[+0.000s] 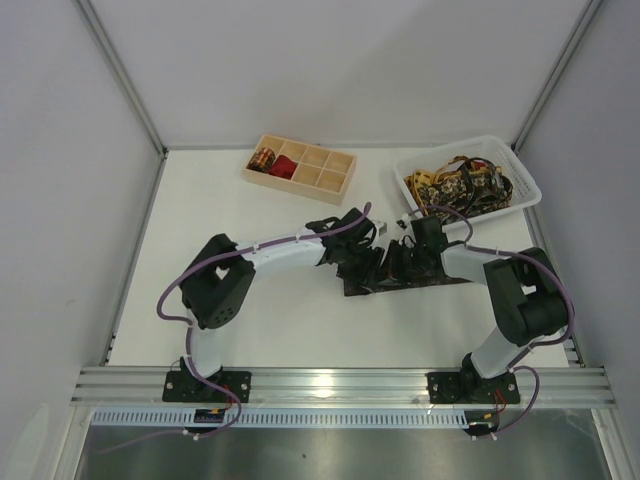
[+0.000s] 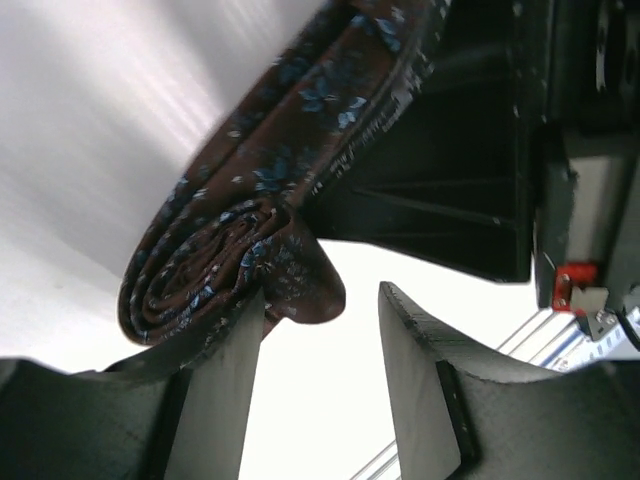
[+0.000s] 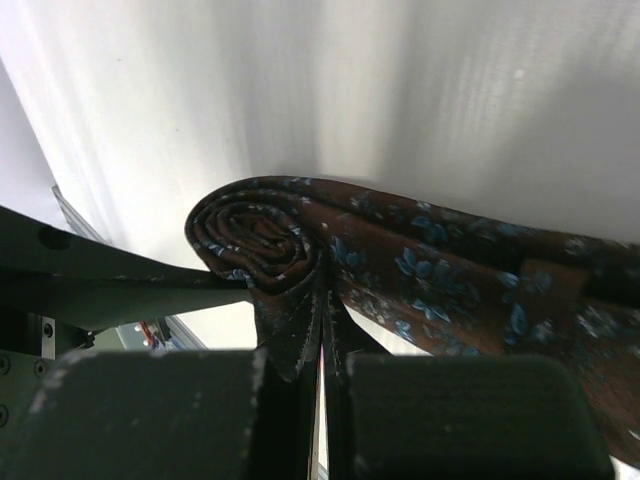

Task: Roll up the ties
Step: Roll the tie

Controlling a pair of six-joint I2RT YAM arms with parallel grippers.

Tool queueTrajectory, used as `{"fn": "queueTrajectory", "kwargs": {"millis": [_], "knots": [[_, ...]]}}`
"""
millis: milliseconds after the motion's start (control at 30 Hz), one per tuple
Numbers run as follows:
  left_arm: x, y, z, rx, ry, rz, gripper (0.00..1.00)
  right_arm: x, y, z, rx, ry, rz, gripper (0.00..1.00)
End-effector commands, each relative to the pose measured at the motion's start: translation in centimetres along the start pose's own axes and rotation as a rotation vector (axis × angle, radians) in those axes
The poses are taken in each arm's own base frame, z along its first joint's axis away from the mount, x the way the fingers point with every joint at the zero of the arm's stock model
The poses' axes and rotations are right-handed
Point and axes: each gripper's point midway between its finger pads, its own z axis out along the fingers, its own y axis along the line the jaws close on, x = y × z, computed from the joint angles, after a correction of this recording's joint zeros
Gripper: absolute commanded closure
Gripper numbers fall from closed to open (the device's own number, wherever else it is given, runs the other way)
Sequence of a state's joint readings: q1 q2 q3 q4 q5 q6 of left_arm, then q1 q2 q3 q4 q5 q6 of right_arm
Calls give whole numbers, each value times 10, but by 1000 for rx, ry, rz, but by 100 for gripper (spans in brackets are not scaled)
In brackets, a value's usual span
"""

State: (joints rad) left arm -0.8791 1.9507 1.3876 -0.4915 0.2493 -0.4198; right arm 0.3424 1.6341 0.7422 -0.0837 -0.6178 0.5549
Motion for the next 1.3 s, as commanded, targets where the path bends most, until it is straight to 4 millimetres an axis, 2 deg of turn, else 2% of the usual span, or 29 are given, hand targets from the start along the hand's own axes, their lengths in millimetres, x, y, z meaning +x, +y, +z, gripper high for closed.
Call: {"fn": "queueTrajectory", "kwargs": {"millis": [0,167,300,433,567,833,1033,1133,1267], "knots": [[10,6,11,23,26,-19,44,-18,5,-8,16,-41,-56,100],[11,12,10,29,18,-30,41,-30,21,-24,-9,-70,-92,100],[8,16,8,28,10,-36,41,-25,33,-27,-63,-32,-96,100],[7,17,6,31,3,-40,41,-19,32,-29,-68,-14,-104,100],[5,18,5,34,-2,-42,41,-8,40,-29,-135,21,-103,100],[3,17,3,40,-8,-41,41,-7,26,-9,-140,34,-73,100],[1,13,2,60,-17,-34,40,-17,26,0,-150,13,-63,100],[-3,10,-1,81,-27,-33,39,-19,19,6,-127,13,-57,100],[-14,-3,-19,129,-79,-2,32,-21,14,9,-96,7,-60,100]]}}
